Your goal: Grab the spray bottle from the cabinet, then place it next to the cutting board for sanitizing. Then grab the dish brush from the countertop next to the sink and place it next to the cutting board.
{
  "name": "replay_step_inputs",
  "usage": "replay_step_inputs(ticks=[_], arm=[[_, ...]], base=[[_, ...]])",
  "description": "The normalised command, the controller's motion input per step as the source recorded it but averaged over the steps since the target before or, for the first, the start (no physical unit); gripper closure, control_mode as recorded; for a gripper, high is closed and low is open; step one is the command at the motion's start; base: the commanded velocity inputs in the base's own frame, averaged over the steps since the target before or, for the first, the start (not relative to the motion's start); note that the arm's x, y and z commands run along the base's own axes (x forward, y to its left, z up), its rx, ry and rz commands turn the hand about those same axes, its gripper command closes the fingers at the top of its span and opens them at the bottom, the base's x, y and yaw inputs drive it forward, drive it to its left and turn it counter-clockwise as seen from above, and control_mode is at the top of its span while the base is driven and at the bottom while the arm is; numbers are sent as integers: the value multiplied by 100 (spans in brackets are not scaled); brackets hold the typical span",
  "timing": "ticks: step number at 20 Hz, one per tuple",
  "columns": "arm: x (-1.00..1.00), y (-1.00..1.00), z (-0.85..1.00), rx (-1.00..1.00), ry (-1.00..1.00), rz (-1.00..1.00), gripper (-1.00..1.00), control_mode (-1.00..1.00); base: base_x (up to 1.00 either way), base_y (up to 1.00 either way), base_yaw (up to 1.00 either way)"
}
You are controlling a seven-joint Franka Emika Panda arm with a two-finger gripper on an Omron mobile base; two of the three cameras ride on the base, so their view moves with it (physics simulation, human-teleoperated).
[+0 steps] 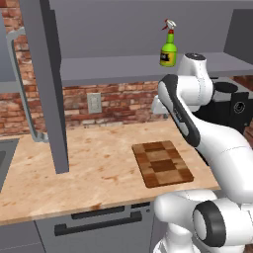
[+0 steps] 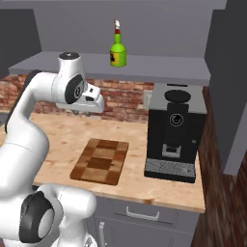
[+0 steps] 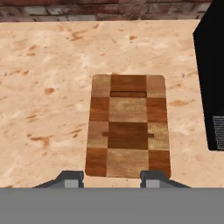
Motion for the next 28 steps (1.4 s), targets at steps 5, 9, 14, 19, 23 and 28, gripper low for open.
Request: replay_step_inputs(ticks=[5, 9, 14, 19, 23, 28], arm=[[-46, 2, 0, 0, -7, 0, -100, -100], [-94, -1, 0, -3, -20, 0, -100, -100], [-94, -2, 30, -4, -47, 0, -100, -100], [-65, -11, 65, -2, -48, 0, -100, -100], [-62, -21, 74, 0, -44, 0, -100, -100], [-51, -21, 84, 0, -43, 0, -100, -100]], base=[[0, 0, 0], [0, 0, 0], [0, 0, 0], [0, 0, 0], [0, 0, 0], [0, 0, 0]])
